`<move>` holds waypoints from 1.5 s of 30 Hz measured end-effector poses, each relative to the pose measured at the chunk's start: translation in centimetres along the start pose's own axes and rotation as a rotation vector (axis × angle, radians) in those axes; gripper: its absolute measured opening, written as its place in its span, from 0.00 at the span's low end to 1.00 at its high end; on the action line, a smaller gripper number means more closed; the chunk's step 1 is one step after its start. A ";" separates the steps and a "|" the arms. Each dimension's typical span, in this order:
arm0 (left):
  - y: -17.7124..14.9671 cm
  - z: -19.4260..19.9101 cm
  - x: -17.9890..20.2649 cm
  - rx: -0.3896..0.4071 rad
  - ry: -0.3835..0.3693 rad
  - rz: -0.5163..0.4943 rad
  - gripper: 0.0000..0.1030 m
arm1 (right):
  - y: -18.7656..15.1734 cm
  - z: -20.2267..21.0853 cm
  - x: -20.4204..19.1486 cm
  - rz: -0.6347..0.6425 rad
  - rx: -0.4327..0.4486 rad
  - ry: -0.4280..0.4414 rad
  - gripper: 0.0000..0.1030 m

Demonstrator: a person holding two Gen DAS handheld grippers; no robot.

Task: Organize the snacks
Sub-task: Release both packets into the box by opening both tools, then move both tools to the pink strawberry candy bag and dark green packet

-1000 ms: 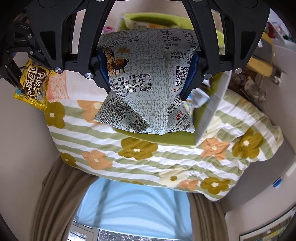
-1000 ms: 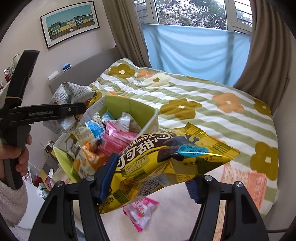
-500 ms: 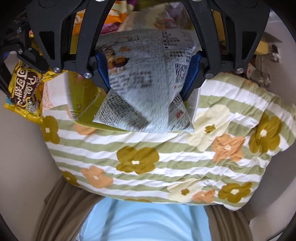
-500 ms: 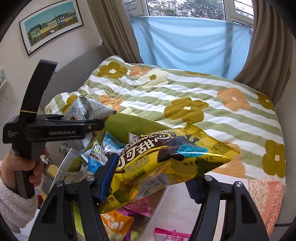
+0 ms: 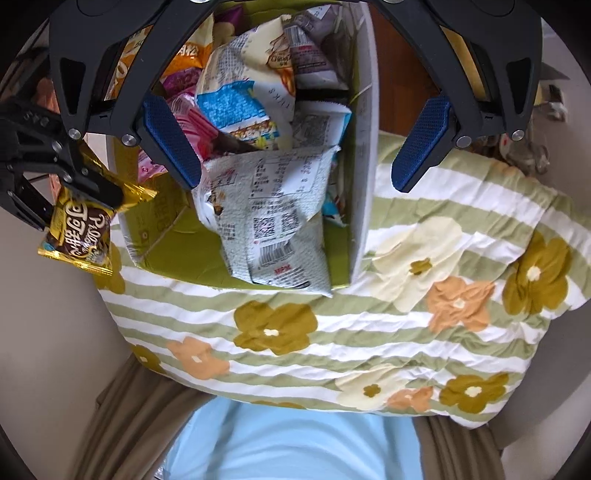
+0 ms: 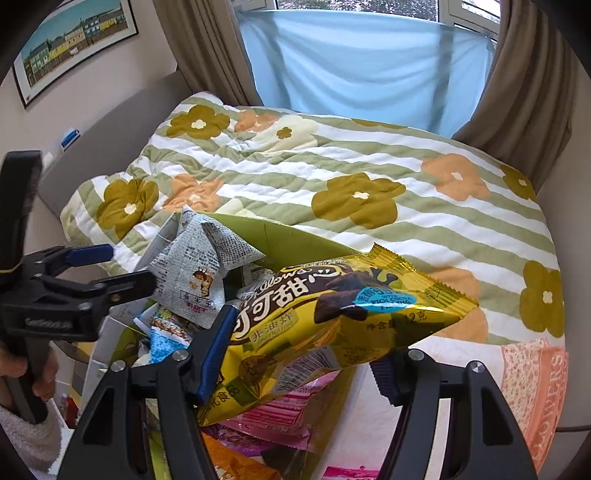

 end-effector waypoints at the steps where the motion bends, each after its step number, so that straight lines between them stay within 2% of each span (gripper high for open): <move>1: -0.1 0.2 -0.2 0.004 0.004 0.007 0.99 | 0.1 -0.3 0.0 0.012 -0.006 0.000 0.60; 4: -0.5 0.8 -0.6 0.014 0.005 0.022 0.99 | 0.5 -1.6 -0.3 0.044 -0.040 -0.006 0.61; 7: -0.9 0.8 -0.8 0.017 0.014 0.021 0.99 | 0.6 -2.6 -0.3 0.062 -0.071 -0.059 0.67; 9: -1.4 0.8 -0.9 0.015 0.018 0.026 0.99 | 0.5 -2.4 -0.4 0.067 -0.049 -0.067 0.86; 10: -1.5 0.9 -0.9 0.015 0.016 0.030 0.99 | 0.4 -2.1 -0.4 0.066 -0.039 -0.061 0.88; 30: -4.4 5.2 1.2 0.070 0.017 0.002 0.99 | -2.2 4.2 -0.6 -0.028 0.054 -0.063 0.89; 38: -5.7 9.1 5.9 0.134 0.036 -0.011 0.99 | -4.6 9.5 2.1 -0.054 0.127 -0.034 0.89; 45: -8.9 10.9 15.3 0.157 0.020 -0.019 0.99 | -8.4 14.8 7.2 -0.046 0.158 -0.025 0.89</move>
Point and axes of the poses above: each gripper's, at about its wrist camera, not at the fingertips, and z roughly against the way its jaws point, x to its right, y to its top, the point moved 3 cm from there along -z, roughly the way its jaws point, and after that the axes turned 4 degrees about -z, right-handed, at the moved point
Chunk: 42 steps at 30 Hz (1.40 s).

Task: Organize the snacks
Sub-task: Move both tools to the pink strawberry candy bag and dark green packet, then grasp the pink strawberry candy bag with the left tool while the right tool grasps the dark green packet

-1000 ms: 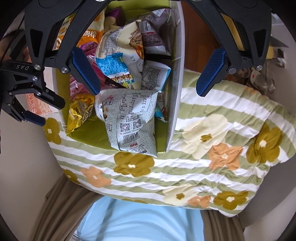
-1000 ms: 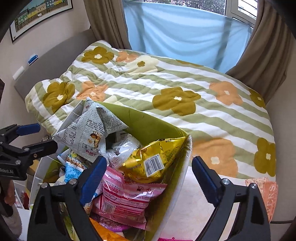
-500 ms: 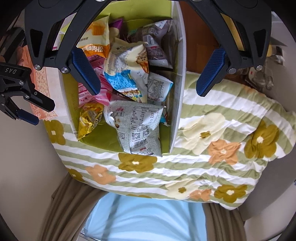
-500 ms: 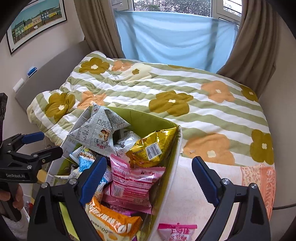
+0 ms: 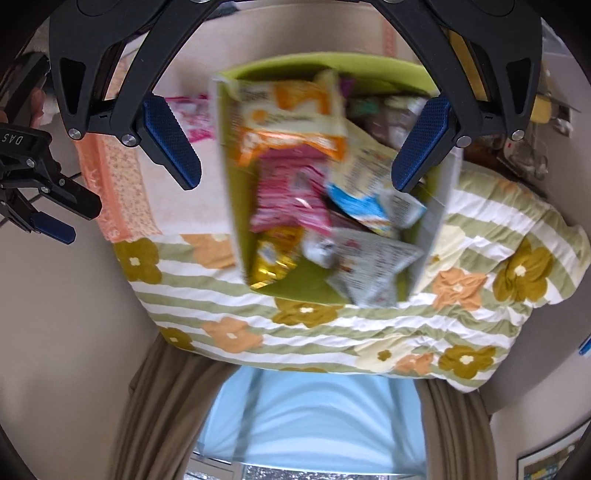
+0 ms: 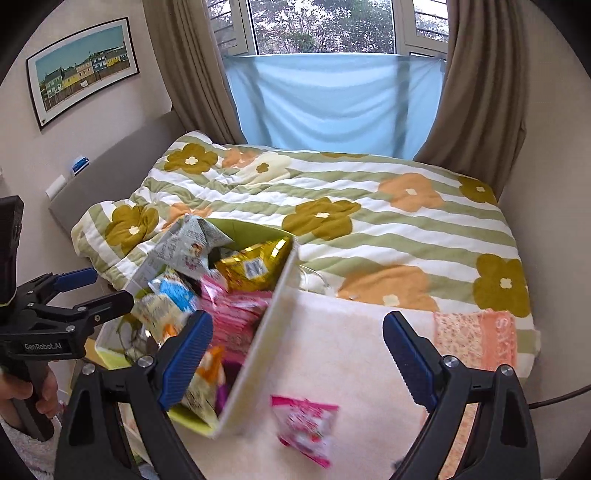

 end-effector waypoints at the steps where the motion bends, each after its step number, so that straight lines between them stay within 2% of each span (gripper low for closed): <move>1: -0.6 0.2 1.8 0.000 -0.002 -0.004 0.99 | -0.6 0.7 0.9 0.003 -0.001 0.000 0.89; 4: -2.3 0.4 6.8 -0.011 0.002 -0.013 0.99 | -2.7 2.9 4.1 0.013 -0.014 -0.006 0.89; 9: -5.2 -0.1 13.2 -0.019 0.022 -0.010 0.99 | -5.9 5.4 8.5 0.046 -0.023 -0.029 0.89; 16: -9.9 -2.6 17.9 -0.092 0.049 0.022 0.99 | -10.9 5.8 13.1 0.057 -0.089 -0.045 0.89; 22: -13.7 -7.3 18.7 -0.149 0.085 0.022 0.99 | -16.1 2.9 16.2 0.004 -0.134 -0.038 0.89; 25: -15.1 -10.3 18.5 -0.137 0.108 0.038 0.99 | -18.8 1.0 17.3 -0.022 -0.153 -0.025 0.89; 29: -16.3 -14.3 18.3 -0.123 0.165 0.029 0.99 | -21.6 -1.5 17.6 0.007 -0.170 -0.019 0.89; 35: -17.2 -18.5 17.8 -0.140 0.225 0.032 0.99 | -23.6 -3.9 17.2 0.079 -0.197 -0.004 0.89; 42: -17.0 -20.0 16.8 -0.154 0.207 0.058 0.99 | -24.2 -5.5 17.1 0.126 -0.225 0.013 0.89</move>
Point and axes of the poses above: each gripper's, at about its wrist camera, not at the fingertips, and z roughly against the way its jaws point, x to its right, y to its top, the point moved 3 cm from there along -z, roughly the way its jaws point, and after that the axes turned 4 degrees about -z, right-handed, at the moved point
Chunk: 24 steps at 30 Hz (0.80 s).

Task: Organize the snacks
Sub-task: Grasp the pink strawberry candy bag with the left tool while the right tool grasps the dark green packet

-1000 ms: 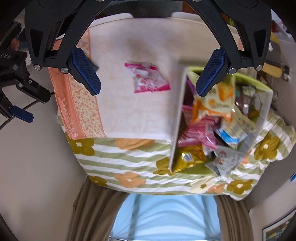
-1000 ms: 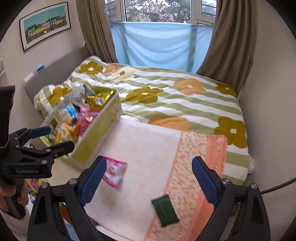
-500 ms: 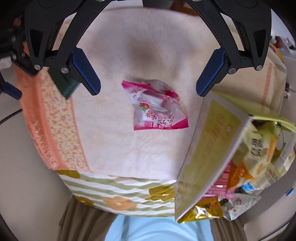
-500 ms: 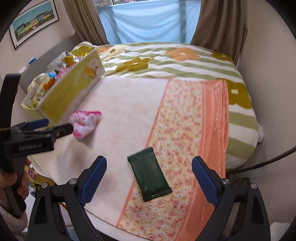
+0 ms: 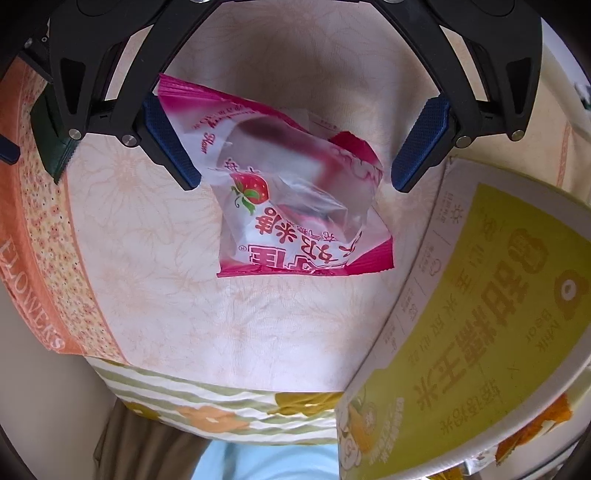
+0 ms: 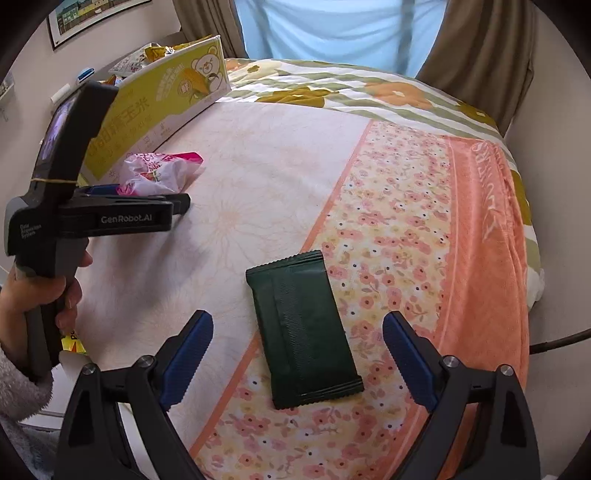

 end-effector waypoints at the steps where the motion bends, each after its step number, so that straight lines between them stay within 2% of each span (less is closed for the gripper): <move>1: 0.2 -0.1 -0.1 -0.008 -0.006 0.003 0.99 | 0.0 -0.2 0.0 0.006 -0.008 0.003 0.88; 7: 1.2 -0.3 0.6 -0.013 -0.043 -0.022 0.78 | -0.1 -1.2 0.3 0.008 -0.050 0.010 0.75; 16: 1.2 0.2 0.9 -0.033 -0.073 -0.067 0.66 | -0.1 -1.4 0.4 0.025 -0.069 -0.019 0.71; 24: -0.3 1.6 0.9 -0.049 -0.100 -0.092 0.62 | -0.3 -1.3 0.2 0.050 -0.056 -0.050 0.53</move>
Point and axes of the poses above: each gripper's, at about its wrist camera, not at the fingertips, and z roughly against the way its jaws point, x to its right, y to its top, the point moved 3 cm from there along -z, roughly the way its jaws point, and after that the axes turned 4 degrees about -z, right-handed, at the moved point
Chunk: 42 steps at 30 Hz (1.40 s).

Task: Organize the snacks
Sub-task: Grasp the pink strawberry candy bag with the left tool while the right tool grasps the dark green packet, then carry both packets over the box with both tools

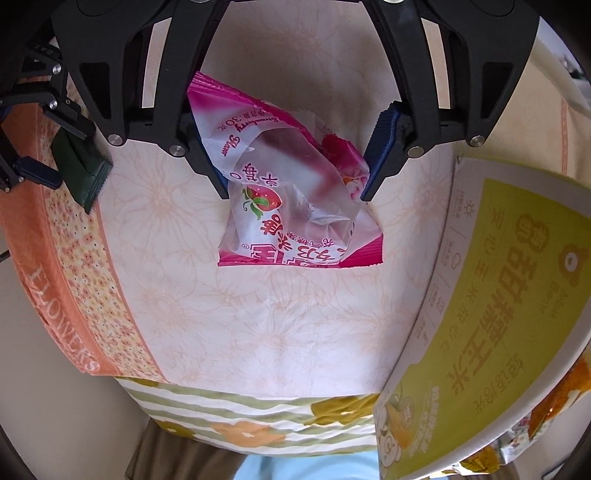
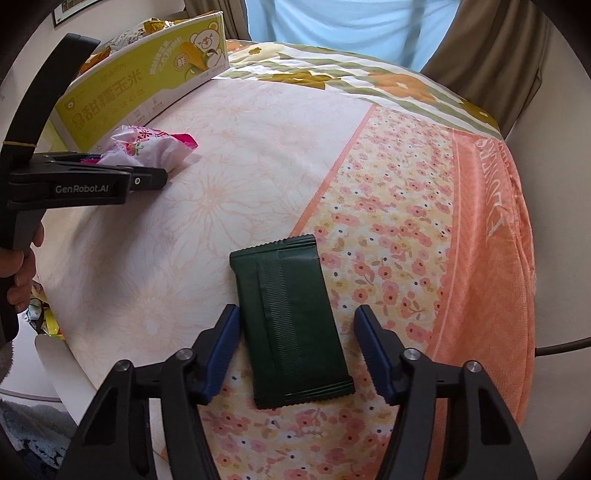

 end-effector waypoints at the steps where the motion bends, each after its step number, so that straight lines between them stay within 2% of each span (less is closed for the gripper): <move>1: -0.1 0.0 0.0 -0.001 -0.003 0.000 0.62 | 0.0 0.1 -0.1 0.004 0.000 0.002 0.51; 3: -0.3 0.3 0.0 0.000 -0.010 0.000 0.62 | -0.1 0.1 -0.5 0.014 0.000 -0.001 0.45; 5: -0.5 0.6 0.0 0.003 -0.017 0.002 0.61 | -0.1 0.2 -0.7 0.012 0.000 -0.006 0.43; 14: -0.8 3.4 0.1 0.035 -0.055 0.009 0.59 | 0.4 2.2 -0.5 -0.061 0.037 -0.021 0.42; 21: 0.1 8.0 0.5 0.121 -0.094 0.005 0.55 | 1.5 6.1 -0.9 -0.081 0.108 -0.047 0.42; 25: 1.0 11.0 0.5 0.180 -0.145 0.031 0.52 | 2.5 8.7 -1.2 -0.100 0.148 -0.050 0.42; 29: 1.9 13.2 0.3 0.231 -0.164 0.053 0.51 | 3.7 11.1 -1.5 -0.106 0.198 -0.043 0.42; 36: 3.6 18.8 -2.2 0.339 -0.131 0.099 0.51 | 7.3 14.7 -3.4 -0.050 0.290 -0.013 0.42; 42: 4.8 22.8 -7.4 0.407 -0.074 0.165 0.51 | 11.5 16.8 -6.9 0.013 0.350 0.050 0.42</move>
Point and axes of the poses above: each gripper's, at about its wrist camera, not at the fingertips, and z roughly against the way its jaws point, x to its right, y to its top, the point moved 3 cm from there along -z, roughly the way its jaws point, and after that the axes turned 4 degrees about -z, right-handed, at the moved point
